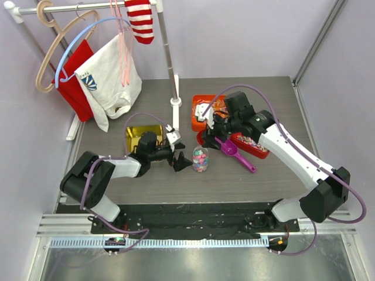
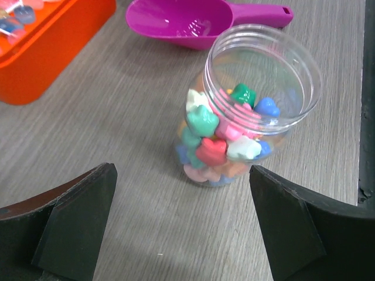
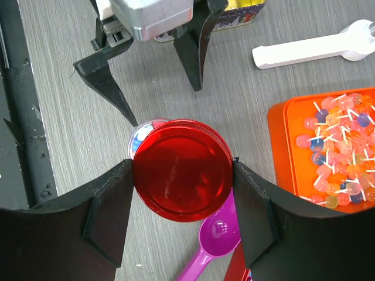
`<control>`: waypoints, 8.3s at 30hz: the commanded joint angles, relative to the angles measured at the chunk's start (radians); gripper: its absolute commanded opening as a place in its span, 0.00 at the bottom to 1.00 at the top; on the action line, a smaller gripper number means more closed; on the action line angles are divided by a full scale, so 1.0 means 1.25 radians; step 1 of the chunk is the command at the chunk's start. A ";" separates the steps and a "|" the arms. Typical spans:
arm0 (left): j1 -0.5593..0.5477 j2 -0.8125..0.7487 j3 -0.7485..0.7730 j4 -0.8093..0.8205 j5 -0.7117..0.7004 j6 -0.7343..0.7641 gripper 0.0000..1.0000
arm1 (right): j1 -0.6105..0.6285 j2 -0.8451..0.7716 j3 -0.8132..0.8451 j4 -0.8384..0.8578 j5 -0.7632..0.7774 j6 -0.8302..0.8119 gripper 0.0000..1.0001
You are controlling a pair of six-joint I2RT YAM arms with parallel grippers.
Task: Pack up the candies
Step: Close the bottle lid on the packing bottle, then screw the bottle lid onto the packing bottle.
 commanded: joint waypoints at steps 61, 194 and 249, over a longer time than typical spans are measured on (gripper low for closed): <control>-0.154 0.399 -0.042 0.698 -0.060 0.034 0.49 | -0.006 0.138 0.125 -0.206 -0.047 -0.081 0.41; -0.141 0.397 -0.028 0.699 -0.093 0.005 0.43 | -0.047 0.310 0.202 -0.031 -0.185 0.143 0.58; -0.137 0.402 -0.022 0.697 -0.114 -0.014 0.38 | -0.104 0.210 0.010 -0.326 -0.254 -0.084 0.06</control>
